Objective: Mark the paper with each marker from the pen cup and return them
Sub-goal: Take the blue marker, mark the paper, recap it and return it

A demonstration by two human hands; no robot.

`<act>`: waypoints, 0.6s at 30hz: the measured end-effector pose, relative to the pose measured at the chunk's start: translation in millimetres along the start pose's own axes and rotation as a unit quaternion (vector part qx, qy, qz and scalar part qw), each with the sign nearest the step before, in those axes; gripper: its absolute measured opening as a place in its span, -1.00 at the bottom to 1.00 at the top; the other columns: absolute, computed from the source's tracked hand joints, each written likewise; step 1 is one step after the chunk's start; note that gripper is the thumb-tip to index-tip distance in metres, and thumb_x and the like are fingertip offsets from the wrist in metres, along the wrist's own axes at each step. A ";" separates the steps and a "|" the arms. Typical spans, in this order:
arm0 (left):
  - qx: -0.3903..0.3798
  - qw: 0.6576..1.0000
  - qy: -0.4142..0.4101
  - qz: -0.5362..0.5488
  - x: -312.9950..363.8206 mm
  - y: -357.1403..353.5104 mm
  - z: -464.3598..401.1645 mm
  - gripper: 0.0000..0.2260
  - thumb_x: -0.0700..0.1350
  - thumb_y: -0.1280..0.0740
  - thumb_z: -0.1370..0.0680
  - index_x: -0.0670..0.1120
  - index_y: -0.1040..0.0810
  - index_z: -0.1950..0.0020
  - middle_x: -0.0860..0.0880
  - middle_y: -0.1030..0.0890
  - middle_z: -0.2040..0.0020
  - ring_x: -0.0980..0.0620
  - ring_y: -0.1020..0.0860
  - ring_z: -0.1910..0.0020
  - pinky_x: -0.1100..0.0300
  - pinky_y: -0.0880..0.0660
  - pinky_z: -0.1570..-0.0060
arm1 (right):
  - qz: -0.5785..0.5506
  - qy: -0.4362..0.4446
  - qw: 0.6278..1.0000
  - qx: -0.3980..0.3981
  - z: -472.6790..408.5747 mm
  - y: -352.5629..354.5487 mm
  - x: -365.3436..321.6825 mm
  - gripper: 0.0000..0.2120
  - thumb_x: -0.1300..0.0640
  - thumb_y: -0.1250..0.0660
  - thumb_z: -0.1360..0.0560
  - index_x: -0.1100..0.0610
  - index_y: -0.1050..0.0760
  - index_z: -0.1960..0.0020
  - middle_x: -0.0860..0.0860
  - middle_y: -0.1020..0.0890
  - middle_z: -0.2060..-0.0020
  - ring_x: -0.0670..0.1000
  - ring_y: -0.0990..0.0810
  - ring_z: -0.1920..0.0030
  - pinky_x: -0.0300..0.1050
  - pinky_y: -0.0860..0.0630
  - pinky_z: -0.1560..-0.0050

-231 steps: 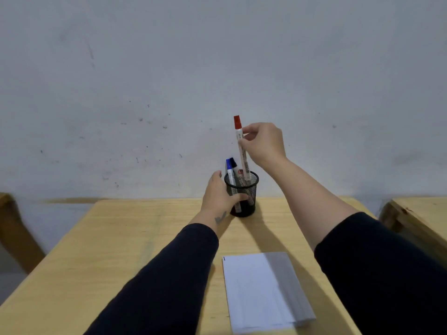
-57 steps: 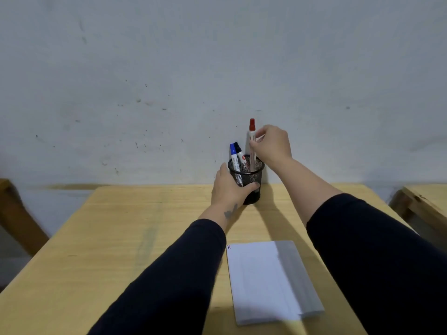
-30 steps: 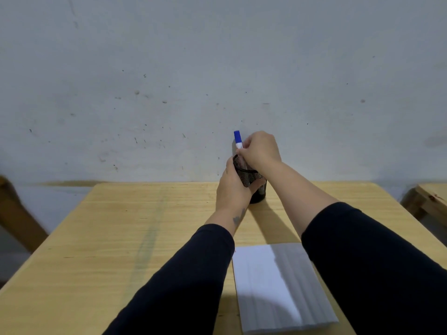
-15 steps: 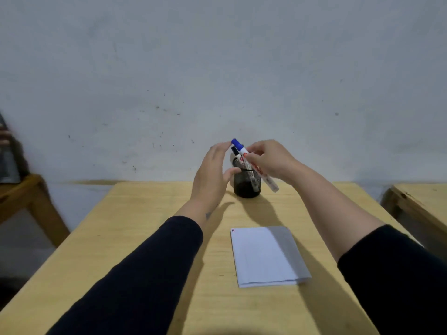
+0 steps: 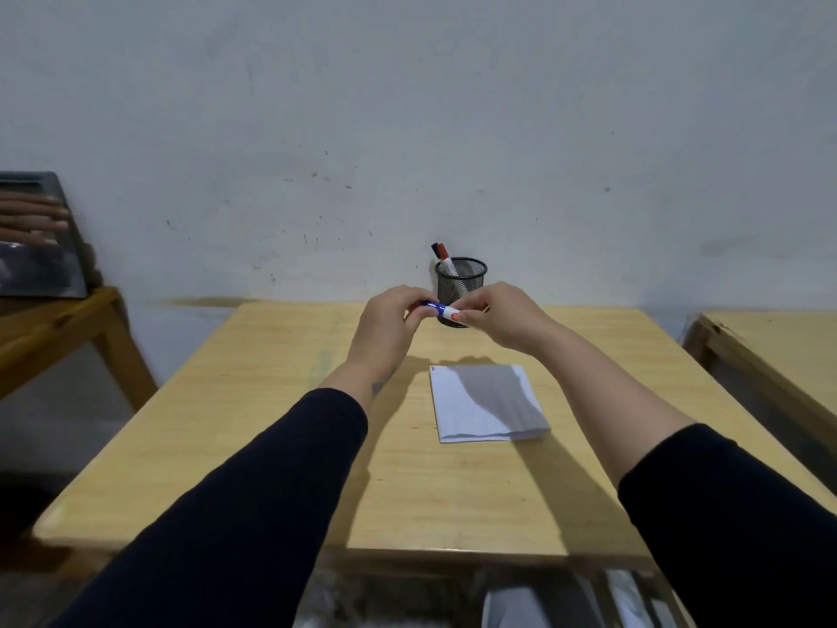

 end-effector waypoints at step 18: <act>0.045 0.986 0.154 0.055 -20.7 -17.8 23.2 -0.82 -0.18 -0.30 -0.56 -0.14 -0.66 0.18 -0.01 -0.54 0.34 0.00 -0.48 0.29 -0.08 -0.57 0.12 | -0.472 -0.227 0.843 0.120 9.7 -43.7 39.0 -0.74 0.07 -0.10 -0.60 0.06 -0.33 0.26 -0.03 -0.32 0.45 -0.06 -0.22 0.47 -0.19 -0.17 0.39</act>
Point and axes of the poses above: each hand's wrist, its own z-axis away from the middle knuckle, its own y-axis out of the back of the hand, x = y × z, the point moved 7 cm from there along -z, towards the middle knuckle
